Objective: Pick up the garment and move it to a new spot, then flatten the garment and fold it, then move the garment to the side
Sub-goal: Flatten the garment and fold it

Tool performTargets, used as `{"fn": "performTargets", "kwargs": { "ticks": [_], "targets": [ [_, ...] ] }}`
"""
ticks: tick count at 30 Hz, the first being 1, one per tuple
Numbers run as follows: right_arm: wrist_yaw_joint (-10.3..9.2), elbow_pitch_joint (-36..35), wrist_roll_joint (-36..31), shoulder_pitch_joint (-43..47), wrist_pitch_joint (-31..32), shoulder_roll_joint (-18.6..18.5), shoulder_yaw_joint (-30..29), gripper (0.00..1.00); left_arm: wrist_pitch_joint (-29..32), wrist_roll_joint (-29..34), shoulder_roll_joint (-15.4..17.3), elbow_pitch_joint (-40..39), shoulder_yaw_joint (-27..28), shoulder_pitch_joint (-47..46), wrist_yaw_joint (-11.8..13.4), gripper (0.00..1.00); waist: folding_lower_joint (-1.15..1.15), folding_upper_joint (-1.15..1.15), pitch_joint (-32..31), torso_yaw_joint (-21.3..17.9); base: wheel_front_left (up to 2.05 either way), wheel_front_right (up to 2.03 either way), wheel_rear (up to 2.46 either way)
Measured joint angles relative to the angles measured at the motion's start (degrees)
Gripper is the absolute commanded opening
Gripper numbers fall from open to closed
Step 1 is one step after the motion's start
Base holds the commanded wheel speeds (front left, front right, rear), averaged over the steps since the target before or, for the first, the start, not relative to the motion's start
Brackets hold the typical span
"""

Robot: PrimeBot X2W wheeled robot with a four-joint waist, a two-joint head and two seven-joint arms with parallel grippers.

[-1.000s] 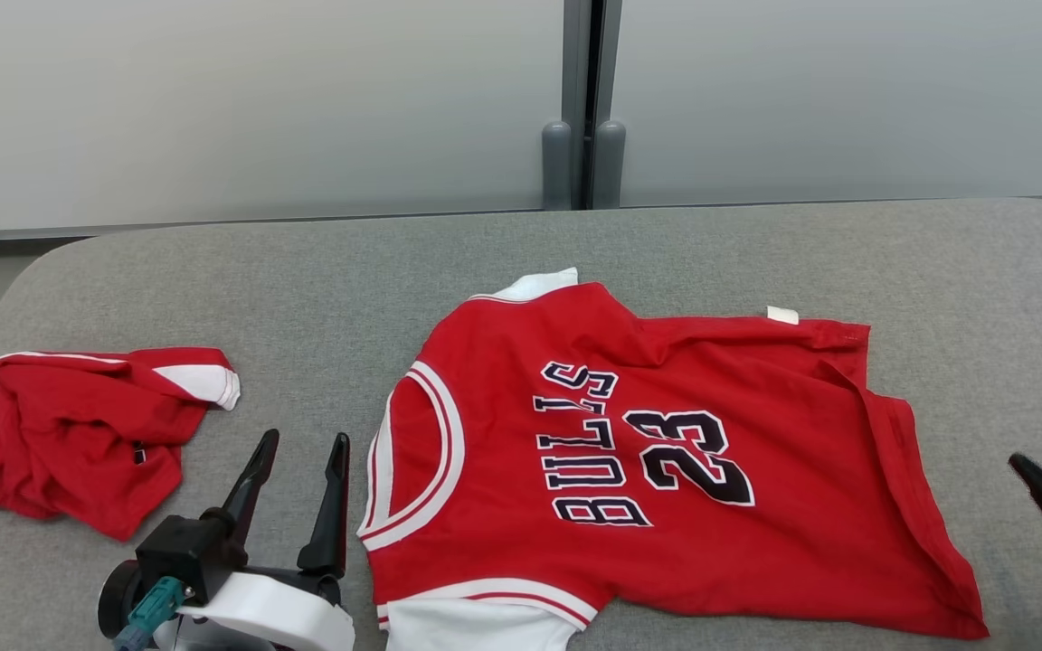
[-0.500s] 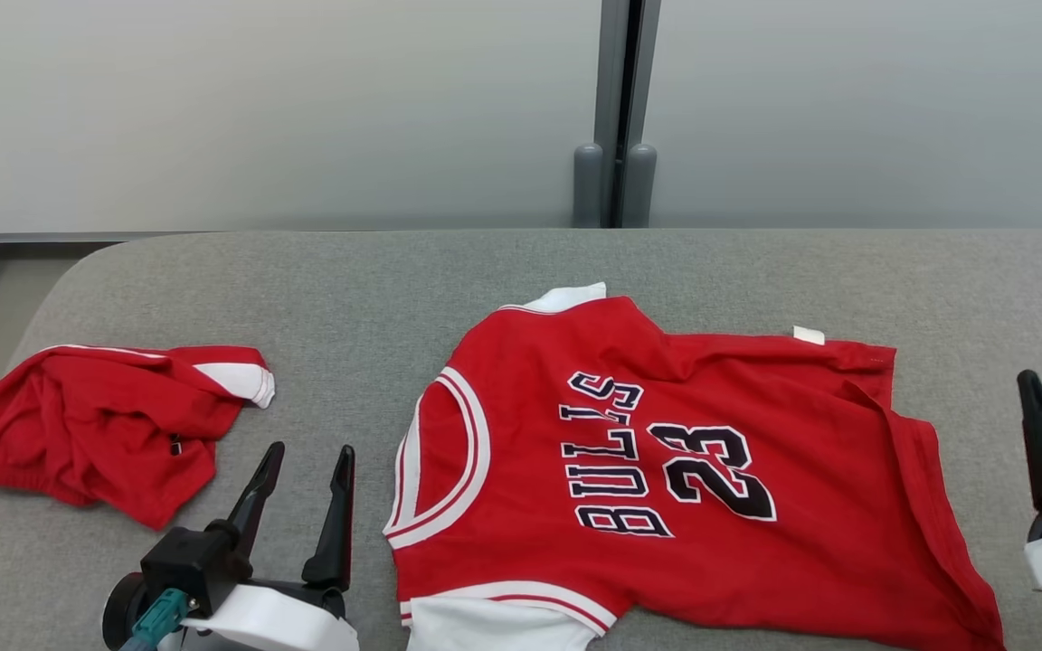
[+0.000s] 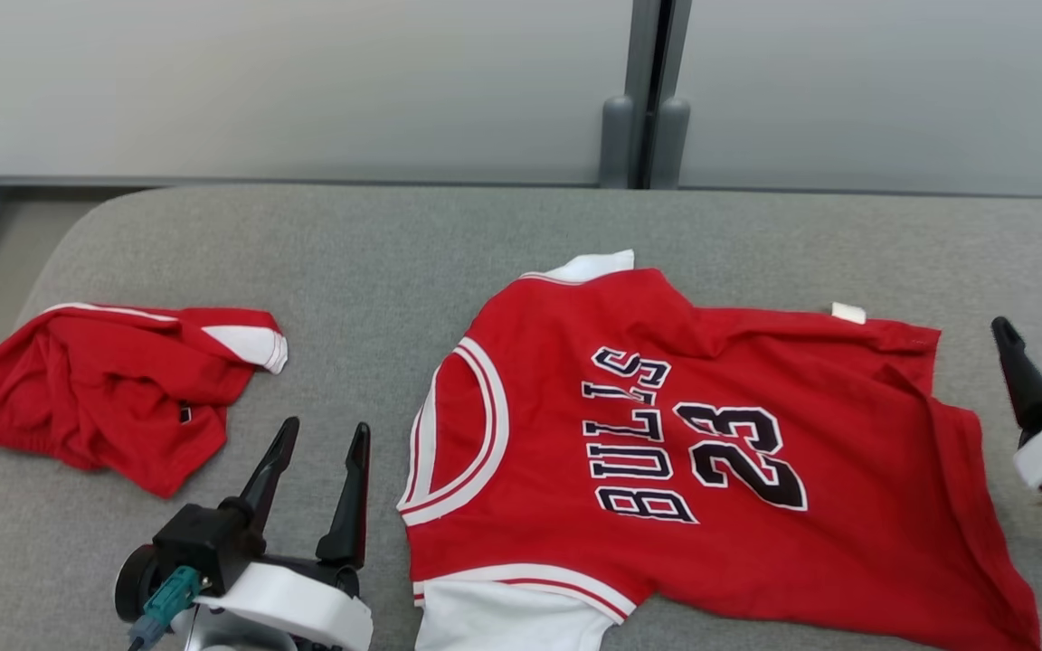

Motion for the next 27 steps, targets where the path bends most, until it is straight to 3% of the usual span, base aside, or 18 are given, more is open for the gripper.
{"fn": "performTargets", "kwargs": {
  "ticks": [10,20,21,22,24,27],
  "targets": [
    [0.00,19.0,3.6,-14.1,9.3,-3.8,2.8,1.00,-0.4,0.1,-1.2,1.6,-0.8,-4.3,-1.0,1.00,0.00,0.00,6.1,4.0,0.00,0.00,0.00],
    [0.00,30.4,5.5,-21.5,13.0,-5.2,7.1,1.00,-1.2,0.2,-2.1,3.2,-1.2,-7.1,-1.8,1.00,0.00,0.00,11.2,7.4,0.00,0.00,0.00],
    [0.00,30.7,5.7,-22.0,12.9,-5.5,7.3,0.81,-1.3,0.2,-2.2,3.4,-1.2,-7.2,-2.0,1.00,0.00,0.00,11.6,7.7,0.00,0.00,0.00],
    [0.00,30.7,5.7,-22.0,12.9,-5.5,7.3,0.49,-1.3,0.2,-2.2,3.4,-1.2,-7.2,-2.0,1.00,0.00,0.00,11.6,7.7,0.00,0.00,0.00],
    [0.00,31.1,6.1,-23.2,11.9,-5.9,8.1,0.02,-1.5,0.2,-2.2,3.7,-1.2,-7.5,-2.2,1.00,0.00,0.00,12.2,8.1,0.00,0.00,0.00],
    [0.00,31.5,7.0,-24.2,9.9,-6.1,9.8,0.00,-1.7,0.3,-2.5,4.3,-1.1,-7.7,-2.3,1.00,0.00,0.00,12.9,8.4,0.00,0.00,0.00]
  ]
}}
